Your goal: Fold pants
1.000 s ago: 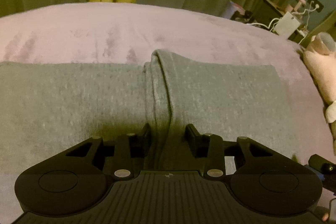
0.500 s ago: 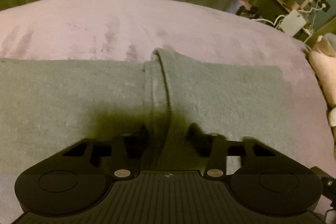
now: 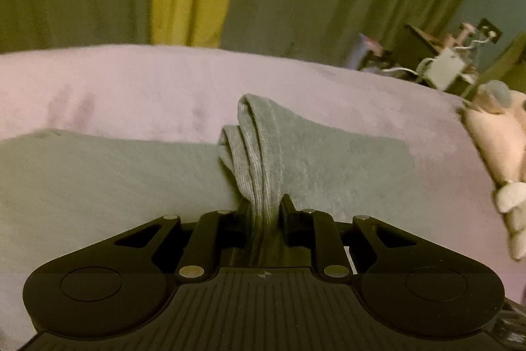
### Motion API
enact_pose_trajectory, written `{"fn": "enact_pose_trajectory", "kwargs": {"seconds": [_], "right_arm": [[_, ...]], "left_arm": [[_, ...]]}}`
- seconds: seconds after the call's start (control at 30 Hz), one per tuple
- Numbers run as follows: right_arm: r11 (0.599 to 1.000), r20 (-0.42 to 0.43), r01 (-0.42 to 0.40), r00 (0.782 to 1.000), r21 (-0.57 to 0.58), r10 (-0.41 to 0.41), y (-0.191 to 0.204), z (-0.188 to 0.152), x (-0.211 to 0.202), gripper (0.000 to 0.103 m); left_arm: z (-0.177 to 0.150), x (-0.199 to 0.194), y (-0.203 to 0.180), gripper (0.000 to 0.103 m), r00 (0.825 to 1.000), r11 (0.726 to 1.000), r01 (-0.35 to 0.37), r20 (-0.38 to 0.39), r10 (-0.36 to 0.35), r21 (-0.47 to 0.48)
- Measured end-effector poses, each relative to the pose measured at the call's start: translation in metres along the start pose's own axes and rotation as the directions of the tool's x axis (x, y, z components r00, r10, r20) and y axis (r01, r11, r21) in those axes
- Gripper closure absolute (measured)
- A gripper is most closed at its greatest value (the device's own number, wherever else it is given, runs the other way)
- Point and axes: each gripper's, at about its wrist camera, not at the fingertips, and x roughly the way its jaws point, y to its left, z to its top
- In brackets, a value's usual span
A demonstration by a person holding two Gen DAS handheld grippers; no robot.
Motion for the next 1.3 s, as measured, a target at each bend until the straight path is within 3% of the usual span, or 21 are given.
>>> {"fn": "enact_pose_trajectory", "kwargs": {"seconds": [0.1, 0.23, 0.27, 0.33, 0.47, 0.57, 0.63, 0.7, 0.77, 0.87, 0.9, 0.97, 1.0, 1.07, 1.1, 1.17, 1.2, 1.23, 1.3], "right_arm": [[1.0, -0.029, -0.019, 0.999, -0.005, 0.019, 0.004, -0.005, 0.005, 0.006], [0.999, -0.068, 0.015, 0.998, -0.035, -0.018, 0.007, -0.006, 0.017, 0.006], [0.999, -0.083, 0.026, 0.996, -0.024, -0.028, 0.004, -0.006, 0.02, 0.006], [0.999, -0.093, 0.038, 0.995, 0.012, -0.037, -0.001, -0.005, 0.022, 0.006], [0.998, -0.04, 0.035, 0.999, 0.052, -0.033, -0.01, -0.001, 0.016, 0.006], [0.994, -0.092, 0.103, 0.991, 0.036, -0.099, -0.009, -0.003, 0.025, 0.006], [0.982, -0.159, 0.191, 0.969, 0.004, -0.188, -0.007, -0.006, 0.038, 0.006], [0.976, -0.166, 0.214, 0.962, -0.032, -0.216, -0.002, -0.006, 0.042, 0.006], [0.979, -0.138, 0.201, 0.969, -0.042, -0.205, 0.001, -0.005, 0.038, 0.006], [0.996, -0.033, 0.081, 0.996, 0.045, -0.08, -0.007, 0.0, 0.012, 0.007], [0.996, 0.0, 0.046, 0.999, 0.082, -0.046, -0.009, 0.0, 0.003, 0.01], [0.987, 0.052, -0.031, 0.998, 0.155, 0.023, -0.012, 0.003, -0.014, 0.035], [0.98, 0.065, -0.069, 0.996, 0.184, 0.058, -0.011, 0.003, -0.018, 0.043], [0.971, 0.052, -0.128, 0.991, 0.202, 0.12, -0.008, 0.003, -0.016, 0.065], [0.972, 0.019, -0.137, 0.99, 0.191, 0.136, -0.005, 0.002, -0.01, 0.069], [0.987, -0.082, -0.068, 0.993, 0.144, 0.081, 0.003, -0.005, 0.006, 0.082], [0.995, -0.158, 0.036, 0.987, 0.093, -0.021, 0.007, -0.01, 0.019, 0.087], [0.995, -0.186, 0.083, 0.98, 0.058, -0.071, 0.008, -0.014, 0.026, 0.102], [0.994, -0.184, 0.108, 0.978, 0.027, -0.101, 0.01, -0.012, 0.027, 0.103]], "left_arm": [[0.004, 0.004, 0.025, 0.081, 0.998, 0.997, -0.062, -0.016, 0.061, -0.042], [-0.008, 0.023, 0.037, 0.07, 0.986, 0.991, -0.132, -0.105, 0.131, -0.005], [-0.013, 0.022, 0.037, 0.066, 0.985, 0.99, -0.138, -0.103, 0.138, 0.006], [-0.022, 0.013, 0.037, 0.045, 0.988, 0.992, -0.125, -0.089, 0.125, 0.006], [-0.042, -0.008, 0.038, 0.035, 0.991, 0.994, -0.11, -0.08, 0.111, 0.021], [-0.061, -0.017, 0.033, 0.027, 0.987, 0.989, -0.123, -0.095, 0.131, 0.087], [-0.074, -0.015, 0.03, 0.025, 0.978, 0.977, -0.146, -0.125, 0.166, 0.156], [-0.09, -0.01, 0.03, 0.023, 0.968, 0.965, -0.172, -0.149, 0.203, 0.197], [-0.097, -0.014, 0.029, 0.021, 0.971, 0.963, -0.183, -0.117, 0.209, 0.2], [-0.099, -0.018, 0.035, 0.021, 0.972, 0.97, -0.177, -0.122, 0.199, 0.166], [-0.099, -0.02, 0.038, 0.021, 0.973, 0.974, -0.177, -0.125, 0.195, 0.142], [-0.101, -0.022, 0.042, 0.02, 0.974, 0.978, -0.175, -0.123, 0.188, 0.113], [-0.103, -0.023, 0.044, 0.018, 0.974, 0.978, -0.178, -0.123, 0.19, 0.107], [-0.103, -0.025, 0.044, 0.017, 0.974, 0.979, -0.181, -0.122, 0.192, 0.098], [-0.104, -0.026, 0.044, 0.017, 0.974, 0.979, -0.182, -0.121, 0.193, 0.097], [-0.107, -0.03, 0.044, 0.016, 0.973, 0.978, -0.185, -0.12, 0.196, 0.099], [-0.108, -0.03, 0.044, 0.015, 0.973, 0.977, -0.187, -0.121, 0.199, 0.101], [-0.108, -0.029, 0.044, 0.014, 0.972, 0.976, -0.19, -0.122, 0.202, 0.104], [-0.106, -0.028, 0.047, 0.013, 0.973, 0.979, -0.185, -0.126, 0.195, 0.088]]}}
